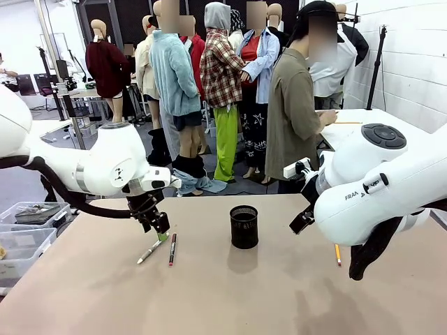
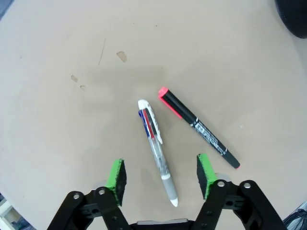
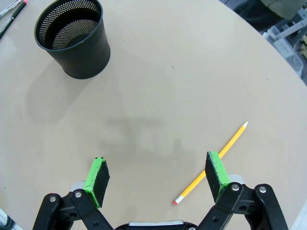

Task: Place the pens into the pen holder.
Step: Pick up a writing instrument from the table and place it into the Pen holder.

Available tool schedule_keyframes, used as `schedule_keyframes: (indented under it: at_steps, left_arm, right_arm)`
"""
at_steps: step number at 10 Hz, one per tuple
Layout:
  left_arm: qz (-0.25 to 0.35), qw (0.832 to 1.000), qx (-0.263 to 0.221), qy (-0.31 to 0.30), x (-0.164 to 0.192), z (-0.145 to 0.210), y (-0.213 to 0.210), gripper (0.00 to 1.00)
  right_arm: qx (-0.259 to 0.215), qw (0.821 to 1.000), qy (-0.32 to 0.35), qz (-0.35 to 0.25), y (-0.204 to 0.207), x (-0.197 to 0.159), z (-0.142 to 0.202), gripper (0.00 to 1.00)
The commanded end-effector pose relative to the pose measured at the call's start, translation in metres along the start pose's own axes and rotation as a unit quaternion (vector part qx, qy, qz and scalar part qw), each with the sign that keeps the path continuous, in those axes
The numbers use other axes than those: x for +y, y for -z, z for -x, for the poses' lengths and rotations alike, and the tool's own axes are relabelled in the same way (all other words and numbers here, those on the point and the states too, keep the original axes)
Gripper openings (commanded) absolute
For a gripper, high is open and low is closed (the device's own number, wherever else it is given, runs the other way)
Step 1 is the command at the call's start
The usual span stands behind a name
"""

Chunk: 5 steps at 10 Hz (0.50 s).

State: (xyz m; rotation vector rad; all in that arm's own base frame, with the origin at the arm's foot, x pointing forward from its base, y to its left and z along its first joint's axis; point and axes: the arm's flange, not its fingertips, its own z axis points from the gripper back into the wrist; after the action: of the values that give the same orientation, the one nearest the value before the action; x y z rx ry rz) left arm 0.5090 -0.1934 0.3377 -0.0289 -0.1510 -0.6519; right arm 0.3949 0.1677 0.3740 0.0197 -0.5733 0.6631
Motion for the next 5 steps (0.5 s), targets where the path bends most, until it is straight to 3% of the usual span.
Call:
schedule_keyframes:
  at_steps: [1, 5]
  left_arm:
    - [0.005, 1.0, 0.014, -0.017, 0.005, -0.013, 0.012, 0.95]
    - [-0.006, 0.999, 0.039, -0.025, 0.004, -0.011, 0.027, 0.95]
  right_arm:
    - [0.0, 1.0, 0.0, 0.0, 0.0, 0.0, 0.0, 1.0]
    - [0.0, 1.0, 0.0, 0.0, 0.0, 0.0, 0.0, 1.0]
